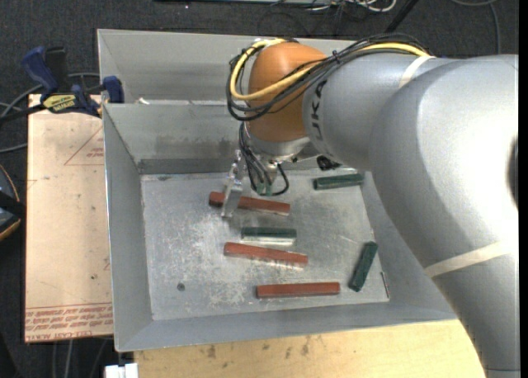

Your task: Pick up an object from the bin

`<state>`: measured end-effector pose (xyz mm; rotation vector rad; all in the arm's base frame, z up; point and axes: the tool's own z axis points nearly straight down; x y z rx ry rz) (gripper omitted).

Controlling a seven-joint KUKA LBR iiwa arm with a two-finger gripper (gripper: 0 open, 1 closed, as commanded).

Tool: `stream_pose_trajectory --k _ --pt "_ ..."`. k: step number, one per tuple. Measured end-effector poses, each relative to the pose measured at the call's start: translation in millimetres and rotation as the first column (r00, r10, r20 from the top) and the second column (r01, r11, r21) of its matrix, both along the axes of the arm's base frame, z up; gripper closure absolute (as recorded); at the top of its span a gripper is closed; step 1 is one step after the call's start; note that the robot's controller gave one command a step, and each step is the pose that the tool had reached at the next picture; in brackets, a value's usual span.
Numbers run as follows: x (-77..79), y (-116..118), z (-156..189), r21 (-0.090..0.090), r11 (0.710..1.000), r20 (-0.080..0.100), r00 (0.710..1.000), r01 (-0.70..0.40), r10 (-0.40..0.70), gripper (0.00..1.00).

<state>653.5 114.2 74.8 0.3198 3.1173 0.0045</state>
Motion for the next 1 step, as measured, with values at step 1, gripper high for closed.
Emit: stream_pose_trajectory --k 1 --pt "0.0 0.0 0.0 0.000 1.000 0.000 1.000 0.000 0.000 1.00"
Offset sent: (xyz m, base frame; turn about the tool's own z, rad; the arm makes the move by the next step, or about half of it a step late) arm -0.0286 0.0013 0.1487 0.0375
